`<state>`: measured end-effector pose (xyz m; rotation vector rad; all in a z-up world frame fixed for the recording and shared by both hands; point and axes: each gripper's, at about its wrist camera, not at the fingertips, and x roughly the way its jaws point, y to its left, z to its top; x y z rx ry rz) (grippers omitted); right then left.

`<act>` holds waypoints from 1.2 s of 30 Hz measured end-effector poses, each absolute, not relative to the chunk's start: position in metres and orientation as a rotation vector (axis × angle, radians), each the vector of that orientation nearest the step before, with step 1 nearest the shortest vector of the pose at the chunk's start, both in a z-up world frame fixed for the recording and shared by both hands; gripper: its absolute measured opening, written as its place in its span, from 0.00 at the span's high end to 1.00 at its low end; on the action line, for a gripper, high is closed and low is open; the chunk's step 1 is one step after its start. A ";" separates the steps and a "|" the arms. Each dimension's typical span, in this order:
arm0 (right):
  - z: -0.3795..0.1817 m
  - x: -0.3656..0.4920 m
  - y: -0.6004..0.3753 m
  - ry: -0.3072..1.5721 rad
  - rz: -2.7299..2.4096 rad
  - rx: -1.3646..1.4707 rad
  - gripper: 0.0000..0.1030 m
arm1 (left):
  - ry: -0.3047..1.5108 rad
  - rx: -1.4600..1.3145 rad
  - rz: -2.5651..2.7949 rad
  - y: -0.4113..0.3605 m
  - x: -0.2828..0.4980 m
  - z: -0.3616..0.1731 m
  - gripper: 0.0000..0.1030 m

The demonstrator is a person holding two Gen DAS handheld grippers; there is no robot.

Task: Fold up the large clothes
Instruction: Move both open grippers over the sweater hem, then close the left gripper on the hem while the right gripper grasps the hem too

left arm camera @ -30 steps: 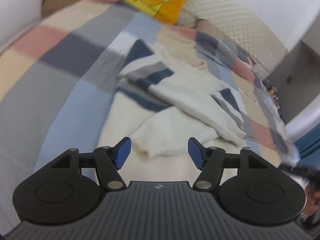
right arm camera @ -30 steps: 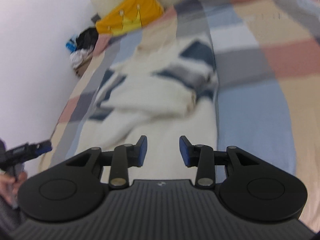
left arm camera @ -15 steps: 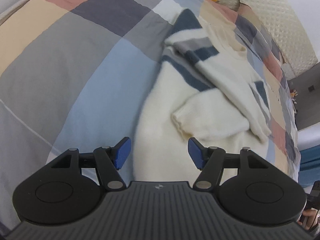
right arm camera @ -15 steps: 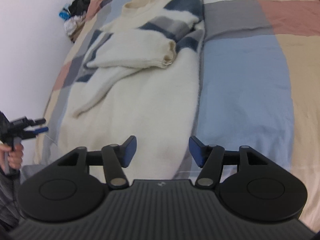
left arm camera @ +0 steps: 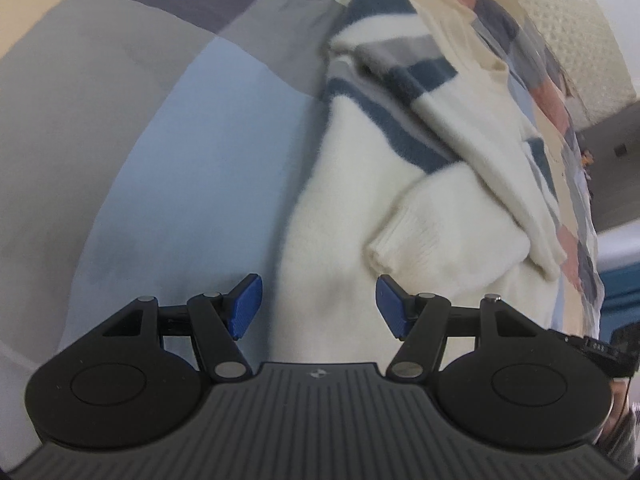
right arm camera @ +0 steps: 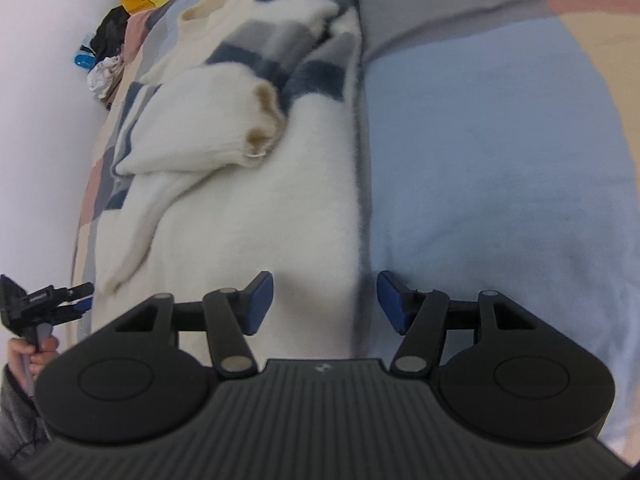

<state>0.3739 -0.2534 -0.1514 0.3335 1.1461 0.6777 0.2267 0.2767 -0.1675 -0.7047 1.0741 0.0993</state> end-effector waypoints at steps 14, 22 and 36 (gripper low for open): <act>-0.147 0.356 -0.207 1.256 1.020 0.035 0.39 | 1.223 -0.587 -0.246 0.243 0.237 -0.187 0.35; -0.153 0.327 -0.164 1.363 1.248 -0.156 0.39 | 1.284 -0.488 -0.216 0.208 0.235 -0.185 0.45; -0.136 0.312 -0.140 1.369 1.104 -0.187 0.55 | 1.310 -0.462 -0.023 0.178 0.217 -0.171 0.87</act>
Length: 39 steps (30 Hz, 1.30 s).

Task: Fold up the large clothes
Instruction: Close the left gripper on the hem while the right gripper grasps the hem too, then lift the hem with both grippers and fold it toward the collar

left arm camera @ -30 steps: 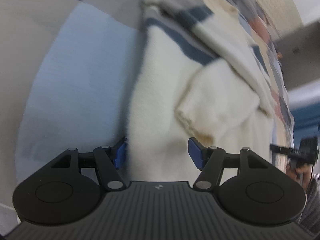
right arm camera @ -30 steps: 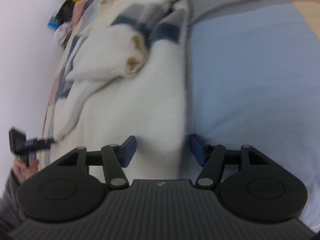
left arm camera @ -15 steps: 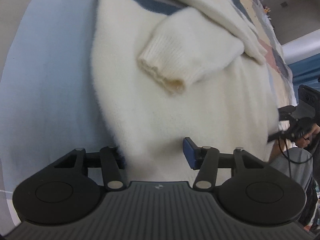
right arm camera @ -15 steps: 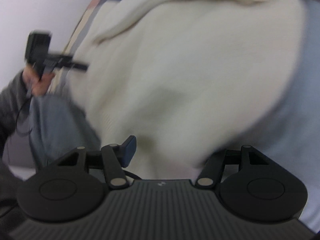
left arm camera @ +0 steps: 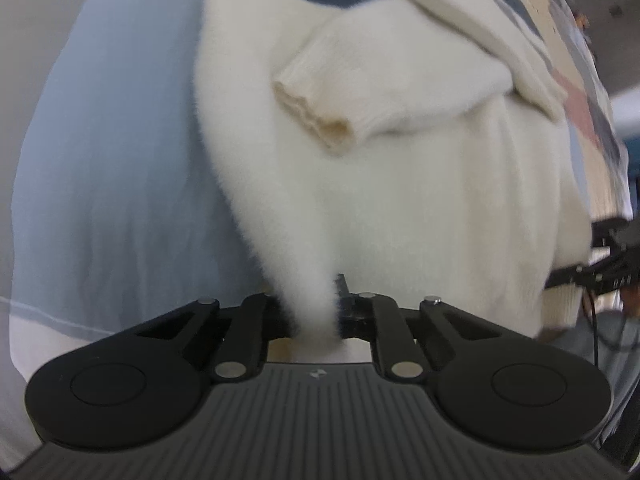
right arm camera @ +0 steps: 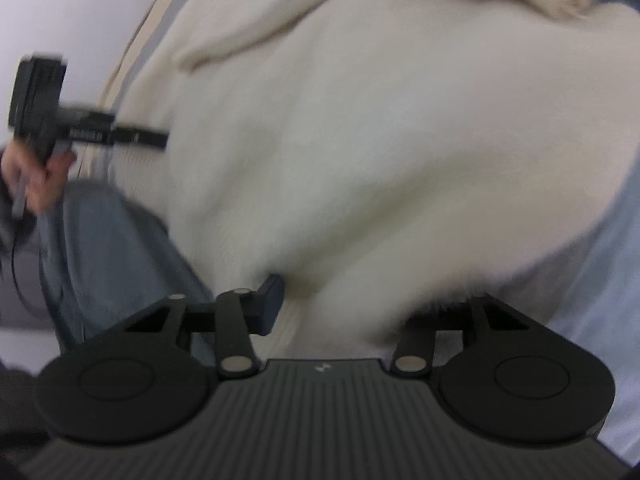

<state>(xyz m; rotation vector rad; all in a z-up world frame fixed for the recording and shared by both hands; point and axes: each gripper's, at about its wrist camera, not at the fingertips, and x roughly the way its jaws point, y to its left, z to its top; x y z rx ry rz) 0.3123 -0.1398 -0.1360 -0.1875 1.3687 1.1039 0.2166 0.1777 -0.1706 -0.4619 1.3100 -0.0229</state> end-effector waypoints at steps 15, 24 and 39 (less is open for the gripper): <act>-0.044 0.277 -0.199 0.966 0.923 -0.022 0.90 | 0.847 -0.683 0.102 0.181 0.156 -0.085 0.88; -0.019 0.249 -0.227 0.782 0.883 0.141 0.91 | 0.636 -0.838 0.132 0.196 0.119 -0.043 0.89; 0.025 0.177 -0.304 0.630 0.945 0.337 0.91 | 0.457 -0.983 -0.035 0.182 0.011 0.020 0.90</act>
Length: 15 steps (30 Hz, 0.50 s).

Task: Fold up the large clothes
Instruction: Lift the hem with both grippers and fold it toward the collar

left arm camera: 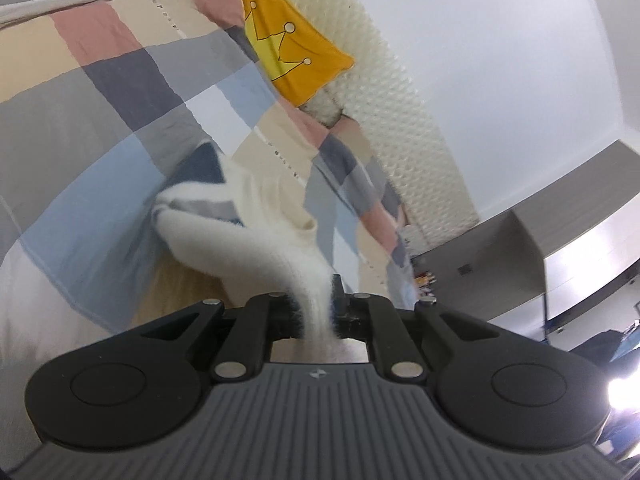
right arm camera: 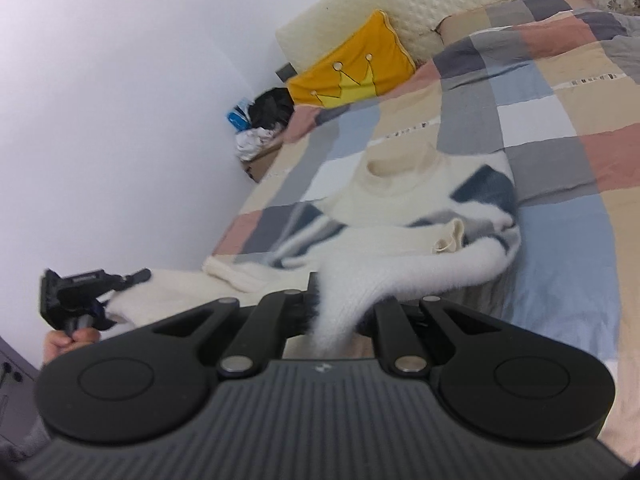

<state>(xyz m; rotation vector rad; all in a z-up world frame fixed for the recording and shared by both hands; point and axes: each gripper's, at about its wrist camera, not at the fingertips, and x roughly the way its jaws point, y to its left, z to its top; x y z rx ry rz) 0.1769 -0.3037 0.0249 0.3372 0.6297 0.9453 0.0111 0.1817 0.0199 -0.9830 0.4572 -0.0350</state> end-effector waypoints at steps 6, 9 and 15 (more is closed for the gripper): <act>0.026 0.140 -0.321 0.608 0.936 0.411 0.91 | 0.415 -1.028 -0.064 0.177 -0.033 0.015 0.90; 0.021 0.144 -0.322 0.630 0.910 0.480 0.91 | 0.422 -1.040 -0.048 0.179 -0.027 0.011 0.90; 0.022 0.183 -0.303 0.591 0.847 0.531 0.91 | 0.419 -1.085 0.008 0.196 0.036 0.011 0.90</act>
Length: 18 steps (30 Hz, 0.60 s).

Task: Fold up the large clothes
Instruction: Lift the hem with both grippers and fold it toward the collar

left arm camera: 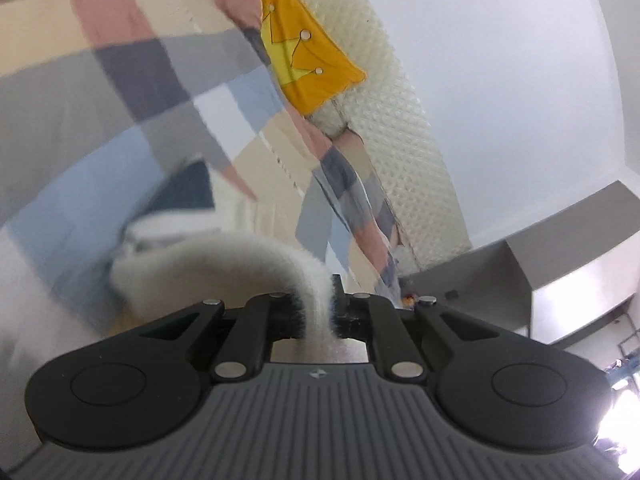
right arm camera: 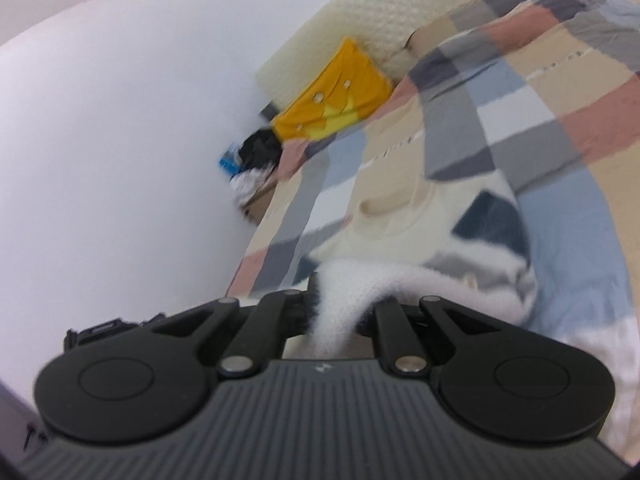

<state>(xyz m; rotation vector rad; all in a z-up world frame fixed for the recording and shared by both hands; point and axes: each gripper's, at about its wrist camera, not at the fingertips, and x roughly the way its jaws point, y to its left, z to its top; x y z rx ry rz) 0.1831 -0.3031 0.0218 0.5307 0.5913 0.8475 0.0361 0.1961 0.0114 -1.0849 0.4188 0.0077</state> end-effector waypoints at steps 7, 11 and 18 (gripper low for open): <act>0.015 0.251 -0.273 0.561 0.703 0.601 0.91 | 0.430 -1.018 0.090 0.202 0.141 0.020 0.90; -0.003 0.294 -0.257 0.590 0.627 0.644 0.91 | 0.466 -0.988 0.148 0.210 0.201 0.010 0.90; -0.040 0.343 -0.235 0.597 0.548 0.759 0.91 | 0.475 -0.925 0.197 0.226 0.275 -0.034 0.90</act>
